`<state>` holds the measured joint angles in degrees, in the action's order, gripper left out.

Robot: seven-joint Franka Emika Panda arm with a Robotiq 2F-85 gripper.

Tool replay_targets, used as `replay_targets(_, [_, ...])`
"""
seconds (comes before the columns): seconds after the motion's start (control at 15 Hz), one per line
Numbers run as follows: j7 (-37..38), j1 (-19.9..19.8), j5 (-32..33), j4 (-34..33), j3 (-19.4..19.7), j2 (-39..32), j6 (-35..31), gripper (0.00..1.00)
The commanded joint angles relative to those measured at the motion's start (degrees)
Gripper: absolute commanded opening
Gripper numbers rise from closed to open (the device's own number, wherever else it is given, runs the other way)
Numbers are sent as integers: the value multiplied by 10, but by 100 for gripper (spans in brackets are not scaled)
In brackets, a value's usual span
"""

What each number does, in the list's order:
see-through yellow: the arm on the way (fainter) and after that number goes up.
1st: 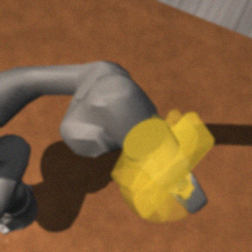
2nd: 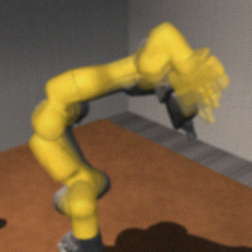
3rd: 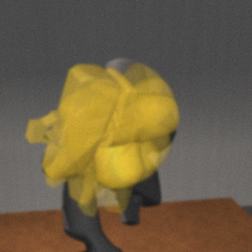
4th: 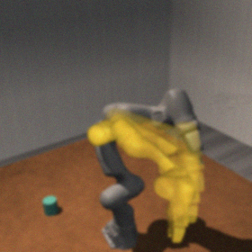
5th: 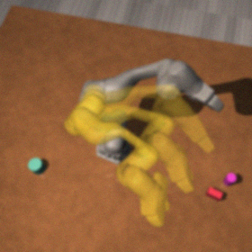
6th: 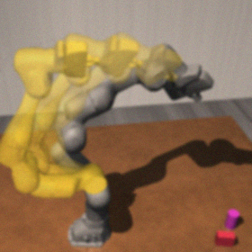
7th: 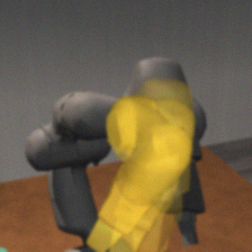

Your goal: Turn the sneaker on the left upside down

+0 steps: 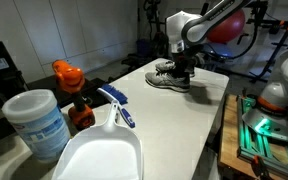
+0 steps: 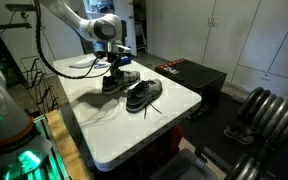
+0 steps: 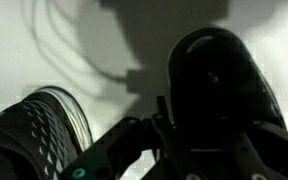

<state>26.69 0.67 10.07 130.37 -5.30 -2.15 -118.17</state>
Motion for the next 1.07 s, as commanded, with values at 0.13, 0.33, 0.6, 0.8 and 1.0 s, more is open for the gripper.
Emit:
replay_targets(0.13, [130, 34, 108, -50, 2, -14, 147, 3])
replay_targets(0.33, [187, 49, 157, -71, -2, -26, 221, 3])
replay_targets(0.6, [244, 71, 217, -102, -7, -60, 312, 5])
replay_targets(0.8, [271, 91, 254, -132, -10, -103, 375, 5])
replay_targets(1.0, [289, 114, 291, -168, -10, -152, 434, 5])
